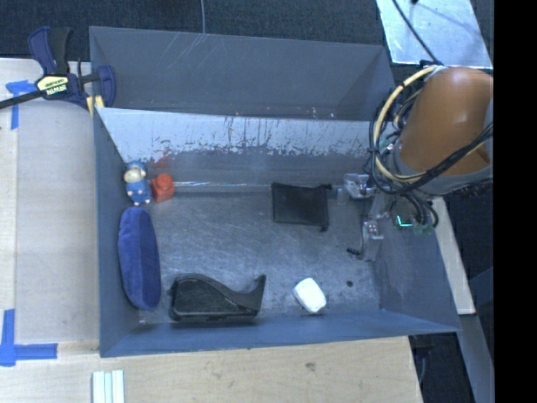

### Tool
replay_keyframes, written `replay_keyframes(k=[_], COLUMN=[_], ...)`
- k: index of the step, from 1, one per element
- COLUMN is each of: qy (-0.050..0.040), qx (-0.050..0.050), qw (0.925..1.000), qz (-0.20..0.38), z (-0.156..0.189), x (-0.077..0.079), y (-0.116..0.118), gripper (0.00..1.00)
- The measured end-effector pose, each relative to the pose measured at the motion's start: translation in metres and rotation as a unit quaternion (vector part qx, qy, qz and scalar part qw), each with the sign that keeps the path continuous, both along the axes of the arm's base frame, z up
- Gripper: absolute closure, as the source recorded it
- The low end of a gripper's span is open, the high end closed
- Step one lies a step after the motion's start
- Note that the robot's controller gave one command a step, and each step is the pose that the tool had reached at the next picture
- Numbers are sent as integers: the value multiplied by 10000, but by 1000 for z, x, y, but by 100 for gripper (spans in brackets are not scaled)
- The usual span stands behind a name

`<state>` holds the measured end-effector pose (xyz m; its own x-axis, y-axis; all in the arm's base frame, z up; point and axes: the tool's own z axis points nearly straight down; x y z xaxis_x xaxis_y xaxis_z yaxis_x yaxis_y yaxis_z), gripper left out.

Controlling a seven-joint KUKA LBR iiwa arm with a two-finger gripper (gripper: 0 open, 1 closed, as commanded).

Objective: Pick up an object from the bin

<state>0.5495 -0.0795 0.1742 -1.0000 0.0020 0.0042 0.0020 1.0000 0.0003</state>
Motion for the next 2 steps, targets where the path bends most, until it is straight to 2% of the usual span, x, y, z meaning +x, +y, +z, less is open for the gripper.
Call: replay_keyframes(k=[1, 2], qy=[-9, -37], qx=[5, -4], qw=[10000, 9999], qz=[-99, -108], z=[-96, -91], x=[45, 46], y=[36, 33], gripper=[0, 100])
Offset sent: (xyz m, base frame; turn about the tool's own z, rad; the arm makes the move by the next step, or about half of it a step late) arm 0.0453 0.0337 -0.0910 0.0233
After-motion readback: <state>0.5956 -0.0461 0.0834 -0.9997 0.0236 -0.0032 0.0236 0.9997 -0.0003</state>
